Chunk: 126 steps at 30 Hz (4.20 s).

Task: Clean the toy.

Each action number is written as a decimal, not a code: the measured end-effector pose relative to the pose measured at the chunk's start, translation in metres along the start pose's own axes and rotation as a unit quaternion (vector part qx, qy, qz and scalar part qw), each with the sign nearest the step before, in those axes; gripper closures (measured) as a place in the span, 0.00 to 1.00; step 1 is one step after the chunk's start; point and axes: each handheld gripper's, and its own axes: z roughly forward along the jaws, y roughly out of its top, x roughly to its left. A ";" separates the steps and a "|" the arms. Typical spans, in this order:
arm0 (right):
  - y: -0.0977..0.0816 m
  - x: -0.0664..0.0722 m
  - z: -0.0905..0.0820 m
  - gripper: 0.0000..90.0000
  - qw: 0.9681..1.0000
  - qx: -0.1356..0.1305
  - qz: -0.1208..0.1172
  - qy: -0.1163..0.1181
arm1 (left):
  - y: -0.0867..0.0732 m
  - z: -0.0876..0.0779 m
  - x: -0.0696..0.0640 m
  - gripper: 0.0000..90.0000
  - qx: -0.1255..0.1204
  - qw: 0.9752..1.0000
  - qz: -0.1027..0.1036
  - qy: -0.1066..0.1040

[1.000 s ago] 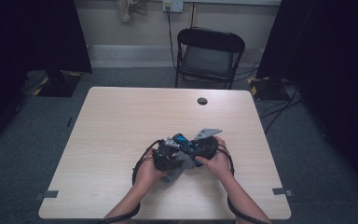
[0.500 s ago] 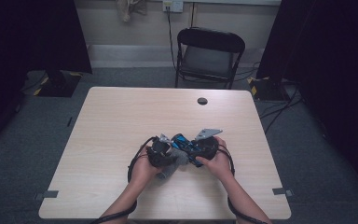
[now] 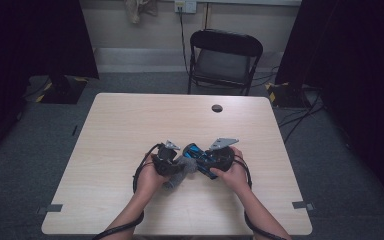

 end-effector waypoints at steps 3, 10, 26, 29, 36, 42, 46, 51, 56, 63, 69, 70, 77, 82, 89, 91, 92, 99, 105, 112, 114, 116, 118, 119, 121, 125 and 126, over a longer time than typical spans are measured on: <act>0.000 0.000 0.000 0.57 1.000 -0.002 -0.001 0.003 | 0.000 -0.003 0.005 0.84 0.000 1.000 -0.004 0.011; 0.000 0.001 0.000 0.57 1.000 0.001 -0.003 0.002 | -0.003 -0.008 0.013 0.84 -0.004 1.000 -0.019 0.021; 0.000 0.001 0.000 0.57 1.000 0.001 -0.003 0.002 | -0.002 -0.034 0.017 0.84 -0.023 0.999 -0.027 0.022; 0.000 0.001 0.000 0.57 1.000 0.001 -0.003 0.002 | -0.003 -0.034 0.004 0.84 -0.022 1.000 -0.012 0.003; 0.000 0.000 0.000 0.57 1.000 0.000 -0.001 0.004 | -0.004 -0.020 -0.042 0.84 -0.010 0.998 0.042 -0.040; 0.000 0.000 0.000 0.57 1.000 -0.002 -0.001 0.005 | -0.006 0.001 -0.070 0.84 0.003 0.995 0.068 -0.066; 0.000 0.000 0.000 0.57 1.000 -0.002 0.000 0.005 | -0.005 0.011 -0.078 0.84 0.010 0.994 0.078 -0.073; -0.001 0.000 0.000 0.57 1.000 -0.002 -0.001 0.005 | -0.003 0.017 -0.069 0.84 0.010 0.995 0.057 -0.081; -0.001 0.000 0.000 0.57 1.000 -0.003 -0.001 0.005 | 0.000 0.015 -0.063 0.84 0.012 0.996 0.059 -0.064; -0.001 0.000 0.000 0.57 1.000 -0.004 -0.001 0.004 | -0.001 0.010 -0.046 0.84 0.012 0.998 0.044 -0.047; -0.001 0.000 0.000 0.57 1.000 -0.004 -0.001 0.005 | -0.002 0.006 -0.030 0.84 0.007 0.999 0.025 -0.035; -0.001 0.000 0.000 0.57 1.000 -0.004 -0.002 0.004 | -0.002 0.005 -0.029 0.84 0.007 0.999 0.025 -0.033; -0.001 0.000 0.000 0.57 1.000 -0.003 -0.002 0.004 | -0.002 0.003 -0.020 0.84 0.006 1.000 0.016 -0.020; -0.001 0.000 0.000 0.57 1.000 -0.004 -0.001 0.004 | -0.002 0.001 -0.013 0.84 0.004 1.000 0.009 -0.012; -0.001 0.000 0.000 0.57 1.000 -0.004 -0.002 0.003 | -0.002 0.000 -0.009 0.84 0.004 1.000 0.006 -0.007; -0.001 0.000 0.000 0.57 1.000 -0.004 -0.002 0.003 | -0.002 0.000 -0.008 0.84 0.003 1.000 0.002 -0.006; -0.001 0.000 0.000 0.57 1.000 -0.004 -0.002 0.003 | -0.002 0.000 -0.007 0.84 0.004 1.000 0.004 -0.004; -0.001 0.000 0.000 0.57 1.000 -0.004 -0.002 0.003 | -0.003 -0.003 0.002 0.84 0.000 1.000 -0.009 0.007; -0.001 0.001 0.000 0.57 1.000 -0.005 -0.002 0.002 | -0.005 -0.005 0.008 0.84 -0.001 1.000 -0.015 0.013; -0.001 0.001 0.000 0.57 1.000 -0.005 -0.002 0.002 | -0.005 -0.007 0.013 0.84 -0.003 1.000 -0.023 0.020; -0.001 0.001 0.000 0.57 1.000 -0.004 -0.002 0.002 | -0.005 -0.008 0.015 0.84 -0.002 0.999 -0.024 0.025; -0.001 0.001 0.000 0.57 1.000 -0.004 -0.003 0.002 | -0.006 -0.009 0.017 0.84 -0.005 0.999 -0.027 0.029; -0.001 0.001 0.000 0.57 1.000 -0.004 -0.003 0.002 | -0.006 -0.010 0.019 0.84 -0.004 0.999 -0.029 0.032; -0.001 0.001 0.000 0.57 1.000 -0.004 -0.003 0.002 | -0.006 -0.010 0.020 0.84 -0.004 0.999 -0.029 0.033; -0.001 0.001 0.000 0.57 1.000 -0.004 -0.003 0.001 | -0.006 -0.012 0.023 0.84 -0.002 0.999 -0.031 0.038; -0.001 0.001 0.000 0.57 1.000 -0.005 -0.003 0.001 | -0.007 -0.016 0.031 0.84 -0.003 0.998 -0.044 0.050; -0.001 0.001 0.000 0.57 1.000 -0.005 -0.002 0.001 | -0.007 -0.017 0.032 0.84 -0.003 0.998 -0.044 0.051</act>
